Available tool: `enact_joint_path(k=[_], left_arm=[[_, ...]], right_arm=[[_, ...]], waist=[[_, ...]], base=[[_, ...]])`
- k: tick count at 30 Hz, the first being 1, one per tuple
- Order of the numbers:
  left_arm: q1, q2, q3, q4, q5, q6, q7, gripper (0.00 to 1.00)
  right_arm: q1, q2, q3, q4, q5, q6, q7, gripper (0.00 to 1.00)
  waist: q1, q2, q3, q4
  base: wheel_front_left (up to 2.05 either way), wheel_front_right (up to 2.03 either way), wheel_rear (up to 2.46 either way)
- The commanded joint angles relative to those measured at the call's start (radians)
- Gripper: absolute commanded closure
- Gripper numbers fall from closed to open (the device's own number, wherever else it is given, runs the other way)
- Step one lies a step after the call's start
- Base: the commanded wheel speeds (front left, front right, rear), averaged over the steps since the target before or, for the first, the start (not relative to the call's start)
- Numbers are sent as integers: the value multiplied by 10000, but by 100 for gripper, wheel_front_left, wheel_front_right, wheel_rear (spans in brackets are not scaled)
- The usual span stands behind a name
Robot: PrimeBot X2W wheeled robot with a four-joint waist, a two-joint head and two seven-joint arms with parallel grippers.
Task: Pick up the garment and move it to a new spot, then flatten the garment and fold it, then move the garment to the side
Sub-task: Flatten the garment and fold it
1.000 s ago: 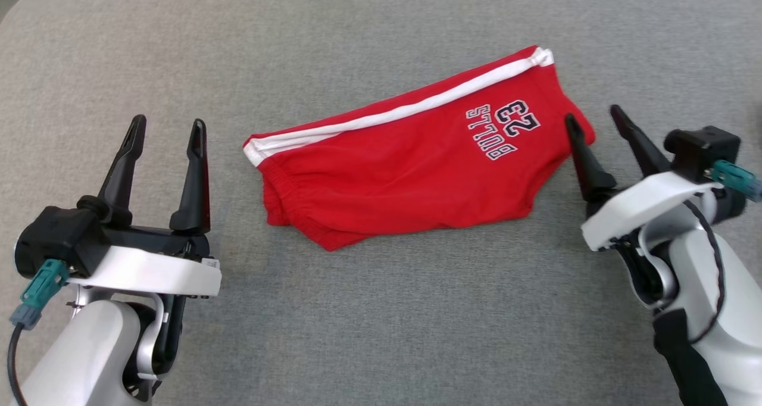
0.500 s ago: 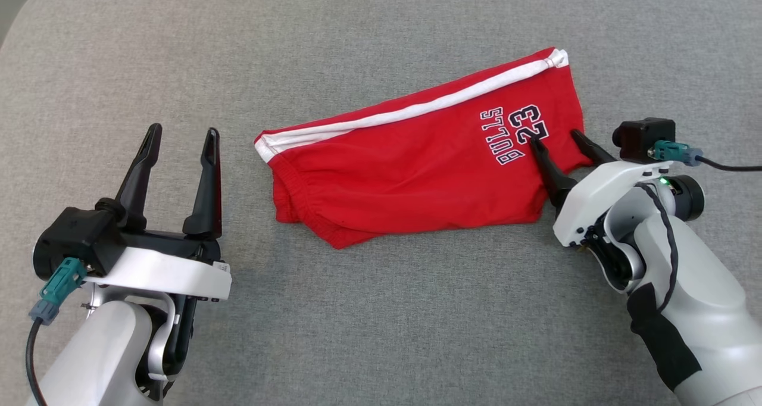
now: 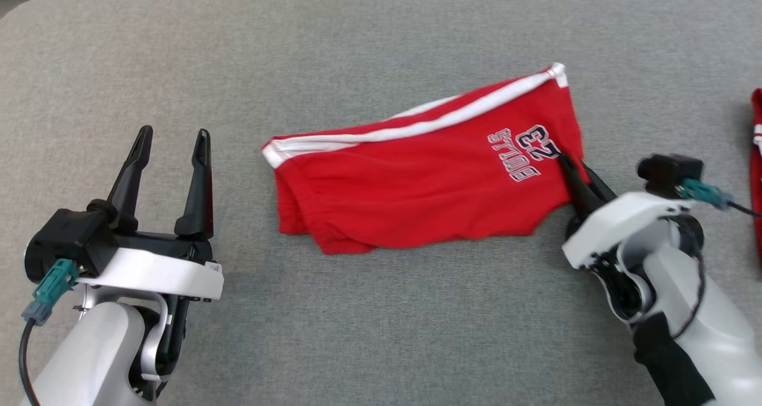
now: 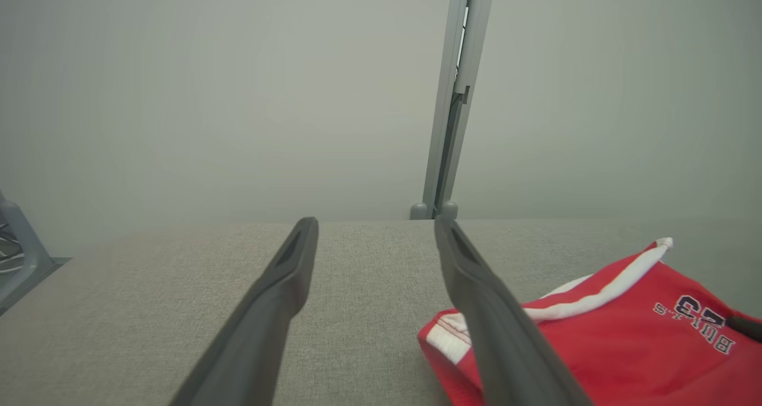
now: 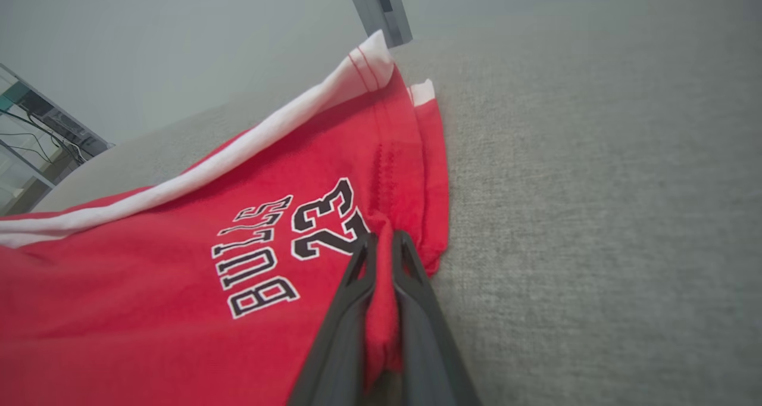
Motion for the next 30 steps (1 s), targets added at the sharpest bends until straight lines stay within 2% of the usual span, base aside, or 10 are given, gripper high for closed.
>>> enact_joint_path(k=[1, 9, 16, 20, 24, 27, 30], left_arm=[[69, 58, 59, -3, 59, -39, -37, 0], [180, 212, 198, -56, -10, -10, -37, 0], [244, 313, 180, -132, -23, 52, 38, 0], [255, 298, 116, -161, -26, 69, 83, 0], [279, 261, 39, -186, -38, 78, 108, 0], [223, 201, -67, -174, -26, 44, 162, 0], [94, 114, -192, -126, -10, -30, 197, 0]], right_arm=[[414, -234, -108, 171, 134, -31, -42, 100], [1815, -487, -894, -1209, 512, -28, -717, 100], [1849, -387, -1066, -2705, -313, -17, -786, 100], [1754, 81, -536, -4055, -892, -17, -378, 100], [1612, 527, 491, -5135, -1246, -17, 322, 100], [1429, 749, 1400, -5370, -1300, -17, 795, 100], [1105, 899, 2308, -5027, -1080, -17, 1090, 100]], waist=[[0, 0, -65, -95], [0, 0, -226, -647], [0, 0, -357, -846], [0, 0, -461, -807], [0, 0, -547, -690], [0, 0, -578, -530], [0, 0, -582, -342]], base=[[0, 0, 0], [0, 0, 0], [0, 0, 0], [0, 0, 0], [0, 0, 0], [0, 0, 0], [0, 0, 0]])
